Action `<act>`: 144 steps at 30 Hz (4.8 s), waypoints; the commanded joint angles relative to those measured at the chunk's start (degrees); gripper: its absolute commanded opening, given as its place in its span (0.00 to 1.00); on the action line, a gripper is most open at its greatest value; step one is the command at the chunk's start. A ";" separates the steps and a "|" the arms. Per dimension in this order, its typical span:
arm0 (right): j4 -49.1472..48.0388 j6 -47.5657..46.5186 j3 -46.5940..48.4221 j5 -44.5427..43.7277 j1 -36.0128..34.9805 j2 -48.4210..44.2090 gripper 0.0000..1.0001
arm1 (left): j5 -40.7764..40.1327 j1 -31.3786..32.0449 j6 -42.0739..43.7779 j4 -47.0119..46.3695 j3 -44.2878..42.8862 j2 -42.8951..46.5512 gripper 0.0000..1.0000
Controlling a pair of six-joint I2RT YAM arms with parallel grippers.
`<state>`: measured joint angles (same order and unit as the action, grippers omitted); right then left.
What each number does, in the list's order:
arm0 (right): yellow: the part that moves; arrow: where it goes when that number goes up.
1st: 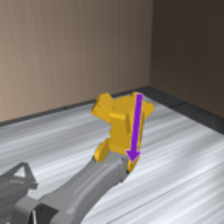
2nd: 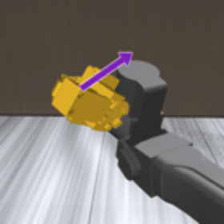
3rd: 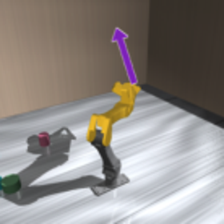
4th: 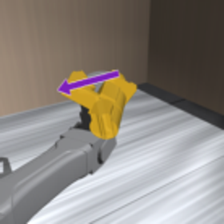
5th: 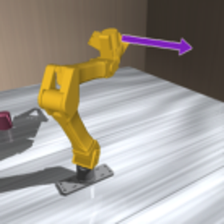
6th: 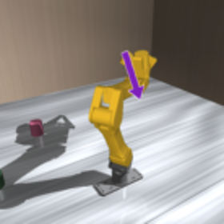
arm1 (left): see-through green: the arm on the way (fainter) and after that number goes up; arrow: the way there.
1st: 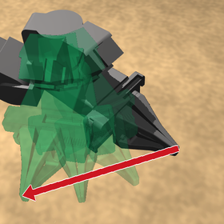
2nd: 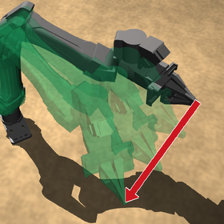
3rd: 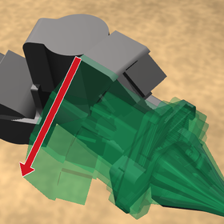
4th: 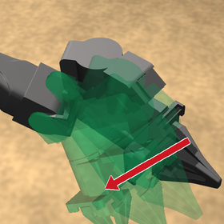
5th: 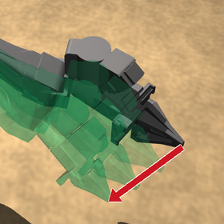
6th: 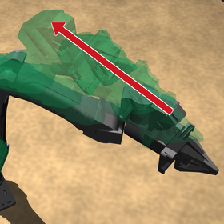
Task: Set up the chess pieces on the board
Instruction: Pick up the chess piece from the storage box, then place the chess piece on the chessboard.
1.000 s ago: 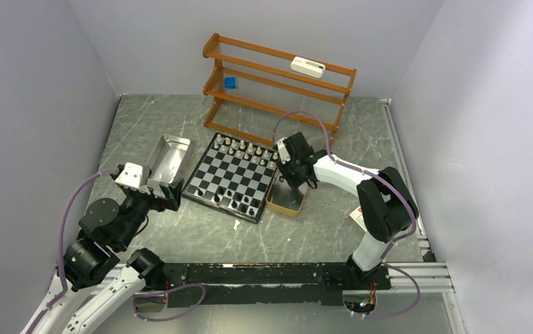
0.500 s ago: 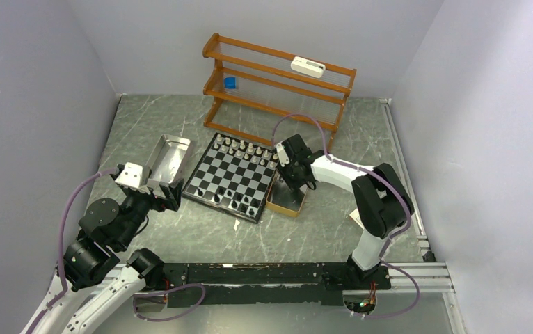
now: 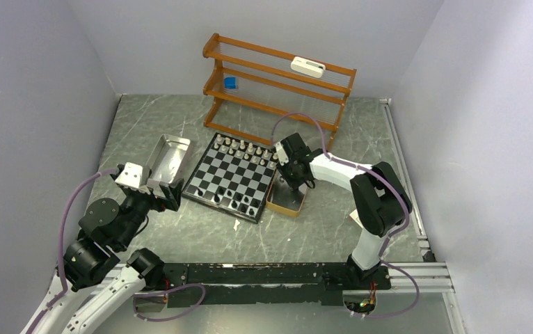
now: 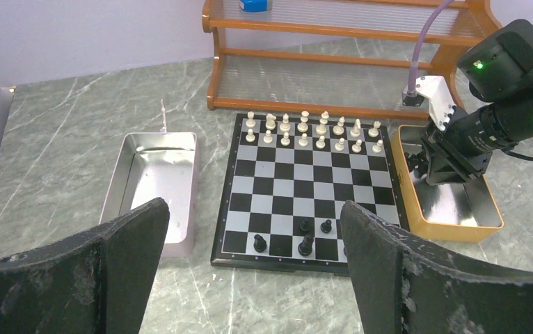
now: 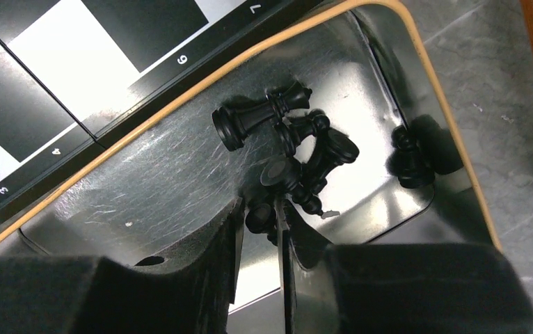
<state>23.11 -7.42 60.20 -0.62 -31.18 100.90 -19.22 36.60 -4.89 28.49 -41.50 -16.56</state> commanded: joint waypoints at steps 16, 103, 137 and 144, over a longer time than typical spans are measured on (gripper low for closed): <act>4.62 -1.32 2.53 1.75 0.39 1.11 0.38 | 1.45 0.31 0.67 -1.78 0.47 -0.53 0.97; -38.10 69.14 -22.51 31.96 16.07 -30.60 0.20 | 19.31 13.85 -29.69 -59.49 -2.85 -64.39 0.69; -45.19 75.45 -25.13 34.11 17.27 -31.89 0.20 | 21.50 14.15 -27.96 -70.80 -8.63 -74.67 0.46; -44.92 75.34 -24.99 33.59 17.37 -32.12 0.20 | 22.28 14.15 -27.83 -71.31 -8.36 -75.48 0.46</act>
<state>-20.32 67.31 35.53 33.08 -14.28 69.93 1.80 50.37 -33.43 -38.76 -49.32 -91.09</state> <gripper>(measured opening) 0.196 0.478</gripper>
